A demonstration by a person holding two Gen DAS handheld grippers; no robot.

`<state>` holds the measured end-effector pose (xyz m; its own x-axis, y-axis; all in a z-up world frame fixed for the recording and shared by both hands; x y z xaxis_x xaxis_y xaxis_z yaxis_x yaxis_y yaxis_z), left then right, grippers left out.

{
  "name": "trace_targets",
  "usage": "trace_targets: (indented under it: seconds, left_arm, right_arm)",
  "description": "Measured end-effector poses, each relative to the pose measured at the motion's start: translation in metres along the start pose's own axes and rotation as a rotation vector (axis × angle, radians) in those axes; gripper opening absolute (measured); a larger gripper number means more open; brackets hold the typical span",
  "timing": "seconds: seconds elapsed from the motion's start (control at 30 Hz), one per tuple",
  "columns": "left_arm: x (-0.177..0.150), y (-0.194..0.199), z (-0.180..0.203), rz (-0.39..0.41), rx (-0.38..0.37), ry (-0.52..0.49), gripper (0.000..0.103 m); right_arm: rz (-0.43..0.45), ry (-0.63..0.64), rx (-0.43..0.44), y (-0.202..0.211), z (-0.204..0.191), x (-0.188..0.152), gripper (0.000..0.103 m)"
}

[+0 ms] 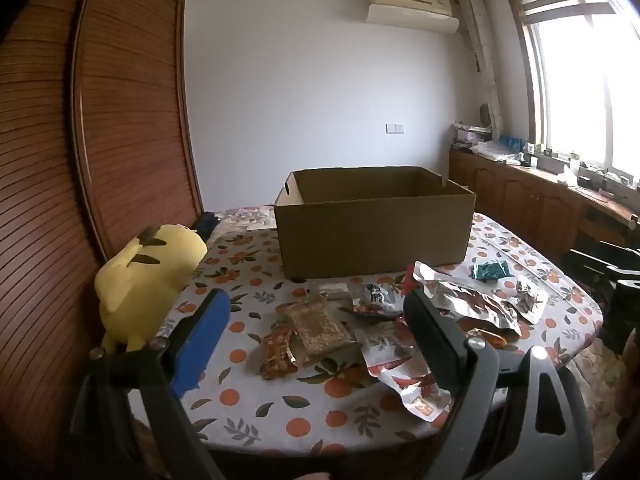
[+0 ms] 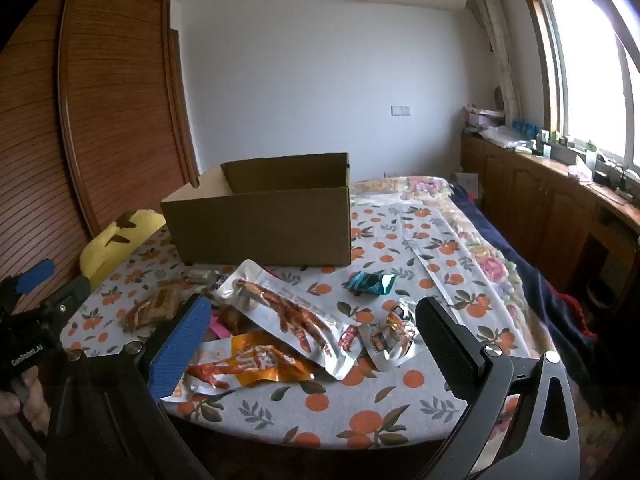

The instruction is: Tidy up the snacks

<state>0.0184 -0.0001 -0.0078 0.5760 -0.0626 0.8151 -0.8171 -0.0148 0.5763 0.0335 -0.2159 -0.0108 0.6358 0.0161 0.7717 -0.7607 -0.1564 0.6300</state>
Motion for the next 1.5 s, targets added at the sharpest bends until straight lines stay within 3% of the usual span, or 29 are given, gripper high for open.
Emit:
trace_targets:
  seconds: [1.5]
  left_arm:
    - [0.0062,0.0044,-0.0027,0.021,0.001,0.002,0.089]
  right_arm:
    - [0.006,0.001,-0.005,0.0006,0.0015,0.0024,0.103]
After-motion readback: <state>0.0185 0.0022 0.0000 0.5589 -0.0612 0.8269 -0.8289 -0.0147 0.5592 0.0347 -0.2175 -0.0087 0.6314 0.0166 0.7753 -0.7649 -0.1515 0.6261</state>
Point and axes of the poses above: each gripper's, at about its wrist camera, not at the fingertips, and y roughly against the way its jaws point, z to its right, x to its top, the point moved 2 cm from there along -y, roughly the way its jaws point, and after that the axes turned 12 degrees about -z, right-handed, at the moved point
